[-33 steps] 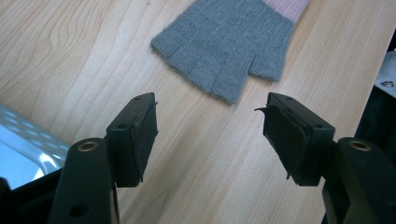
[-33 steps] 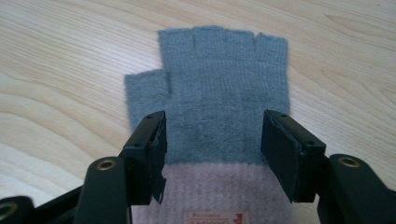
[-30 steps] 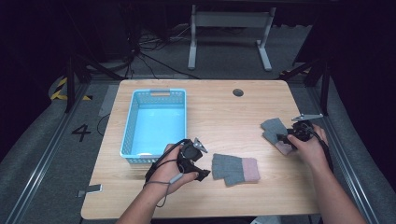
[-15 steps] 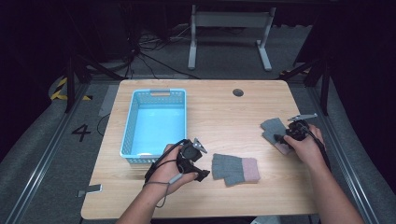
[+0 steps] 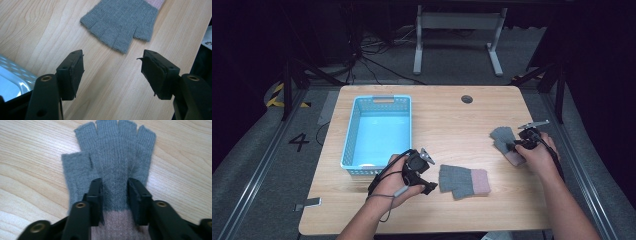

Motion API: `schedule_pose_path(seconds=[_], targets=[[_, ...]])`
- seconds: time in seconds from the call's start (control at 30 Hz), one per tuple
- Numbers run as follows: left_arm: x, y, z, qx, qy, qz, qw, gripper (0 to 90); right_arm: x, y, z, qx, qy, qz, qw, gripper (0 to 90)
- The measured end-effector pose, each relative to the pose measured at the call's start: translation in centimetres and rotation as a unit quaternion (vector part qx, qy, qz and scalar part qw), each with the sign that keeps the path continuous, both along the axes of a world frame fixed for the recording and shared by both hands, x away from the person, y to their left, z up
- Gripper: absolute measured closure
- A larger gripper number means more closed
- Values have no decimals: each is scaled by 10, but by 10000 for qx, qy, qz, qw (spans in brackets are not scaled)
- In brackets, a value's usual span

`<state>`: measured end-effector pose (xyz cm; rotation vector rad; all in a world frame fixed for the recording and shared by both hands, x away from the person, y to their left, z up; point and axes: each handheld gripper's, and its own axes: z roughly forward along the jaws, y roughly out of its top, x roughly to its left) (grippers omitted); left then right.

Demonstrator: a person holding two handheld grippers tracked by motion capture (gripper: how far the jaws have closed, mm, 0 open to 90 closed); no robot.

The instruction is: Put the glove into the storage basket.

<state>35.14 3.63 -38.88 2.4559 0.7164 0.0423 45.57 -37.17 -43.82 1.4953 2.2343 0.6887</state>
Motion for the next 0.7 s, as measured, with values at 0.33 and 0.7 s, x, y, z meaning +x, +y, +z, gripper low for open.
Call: schedule_pose_path(seconds=[0.33,0.7], targets=[[1,0,0,-24,12,0,10000,354,-1,-4,2,111,-61,-49,9999,774],[2,-1,2,-45,22,-57,10000,364,-15,-4,24,225,-207,129,9995,774]])
